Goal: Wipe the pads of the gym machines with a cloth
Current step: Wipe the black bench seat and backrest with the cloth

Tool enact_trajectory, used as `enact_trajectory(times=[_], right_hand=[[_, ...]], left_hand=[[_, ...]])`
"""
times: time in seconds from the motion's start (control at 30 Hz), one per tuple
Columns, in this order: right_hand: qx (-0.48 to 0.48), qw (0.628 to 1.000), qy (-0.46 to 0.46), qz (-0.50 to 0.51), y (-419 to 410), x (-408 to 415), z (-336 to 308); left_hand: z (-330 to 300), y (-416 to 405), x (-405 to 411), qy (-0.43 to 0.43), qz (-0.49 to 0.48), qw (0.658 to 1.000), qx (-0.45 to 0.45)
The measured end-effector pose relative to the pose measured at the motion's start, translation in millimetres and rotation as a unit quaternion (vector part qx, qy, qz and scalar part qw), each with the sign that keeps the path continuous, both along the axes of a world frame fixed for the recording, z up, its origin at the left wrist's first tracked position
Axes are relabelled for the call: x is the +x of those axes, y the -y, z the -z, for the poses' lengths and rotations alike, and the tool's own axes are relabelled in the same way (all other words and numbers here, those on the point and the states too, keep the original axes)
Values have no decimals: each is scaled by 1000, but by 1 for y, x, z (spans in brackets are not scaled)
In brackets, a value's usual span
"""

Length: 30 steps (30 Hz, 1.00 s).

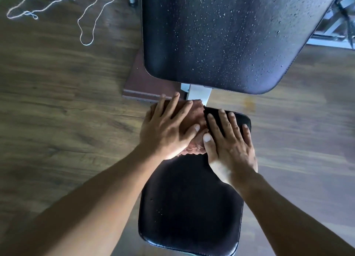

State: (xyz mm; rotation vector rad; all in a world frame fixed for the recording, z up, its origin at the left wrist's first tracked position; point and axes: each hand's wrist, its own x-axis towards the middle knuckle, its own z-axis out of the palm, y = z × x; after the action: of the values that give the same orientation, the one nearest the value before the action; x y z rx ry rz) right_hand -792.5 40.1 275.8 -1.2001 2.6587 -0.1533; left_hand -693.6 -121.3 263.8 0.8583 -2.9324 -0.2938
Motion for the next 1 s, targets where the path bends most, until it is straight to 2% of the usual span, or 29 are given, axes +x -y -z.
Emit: enact_trajectory(times=[0.13, 0.3, 0.43, 0.7, 0.87, 1.0], right_hand=[[-10, 1000, 2, 12, 1, 0, 0], [5, 1000, 16, 15, 2, -2, -2], [14, 1000, 1, 11, 3, 1, -1], [21, 1000, 5, 5, 0, 1, -3], [26, 1000, -2, 2, 1, 3, -3], [14, 1000, -2, 5, 1, 1, 0]], left_hand=[[-2, 12, -17, 21, -30, 999, 22], [0, -41, 43, -11, -18, 1000, -4], [-2, -38, 41, 8, -28, 1000, 5], [-7, -133, 129, 8, -62, 998, 7], [-6, -117, 110, 14, -60, 998, -1], [-11, -130, 104, 37, -105, 994, 6]])
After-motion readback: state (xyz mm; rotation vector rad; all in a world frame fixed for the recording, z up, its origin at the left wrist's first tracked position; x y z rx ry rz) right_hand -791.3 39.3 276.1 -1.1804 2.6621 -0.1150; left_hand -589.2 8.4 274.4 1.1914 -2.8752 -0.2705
